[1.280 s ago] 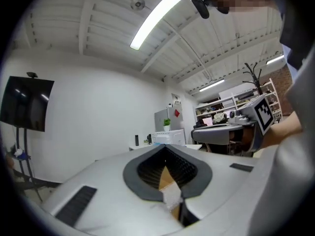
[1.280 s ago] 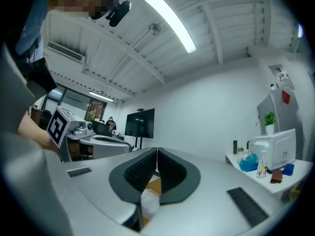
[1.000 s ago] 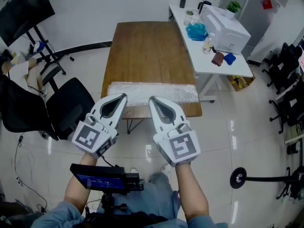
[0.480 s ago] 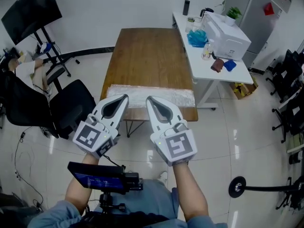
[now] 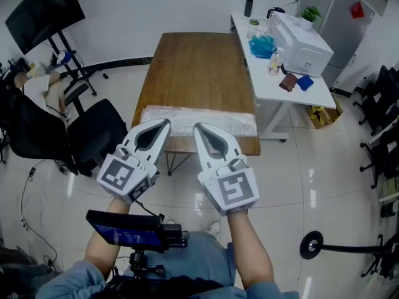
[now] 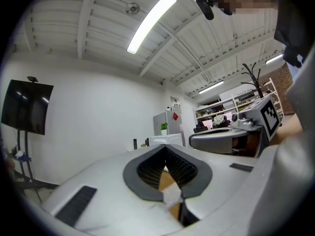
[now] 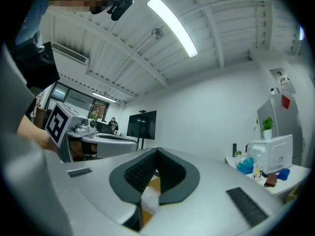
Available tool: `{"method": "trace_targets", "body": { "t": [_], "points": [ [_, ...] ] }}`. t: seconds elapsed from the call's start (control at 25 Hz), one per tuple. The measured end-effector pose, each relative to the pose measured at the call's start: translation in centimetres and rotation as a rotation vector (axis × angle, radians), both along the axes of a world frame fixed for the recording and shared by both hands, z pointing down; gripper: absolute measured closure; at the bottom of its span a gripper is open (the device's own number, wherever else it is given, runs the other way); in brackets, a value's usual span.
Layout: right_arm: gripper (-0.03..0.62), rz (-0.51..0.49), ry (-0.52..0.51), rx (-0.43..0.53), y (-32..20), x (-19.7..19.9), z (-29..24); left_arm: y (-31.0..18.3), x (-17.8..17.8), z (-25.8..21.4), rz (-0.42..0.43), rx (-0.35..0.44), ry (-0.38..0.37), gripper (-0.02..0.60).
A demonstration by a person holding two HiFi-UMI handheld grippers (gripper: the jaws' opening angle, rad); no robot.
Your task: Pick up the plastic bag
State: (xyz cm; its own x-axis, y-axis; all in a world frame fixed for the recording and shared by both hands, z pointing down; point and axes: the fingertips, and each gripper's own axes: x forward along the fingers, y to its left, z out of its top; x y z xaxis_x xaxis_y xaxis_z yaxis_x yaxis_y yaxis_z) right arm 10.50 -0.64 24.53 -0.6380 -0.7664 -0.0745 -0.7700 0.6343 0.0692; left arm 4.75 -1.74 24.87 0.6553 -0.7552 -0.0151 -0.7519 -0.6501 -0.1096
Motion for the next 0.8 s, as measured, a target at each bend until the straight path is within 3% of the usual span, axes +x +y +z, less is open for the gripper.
{"method": "trace_targets", "body": {
  "t": [0.8],
  "points": [
    [0.594, -0.024, 0.014, -0.008, -0.1, -0.7, 0.6, -0.3, -0.1, 0.1, -0.016, -0.008, -0.001, 0.566]
  ]
}}
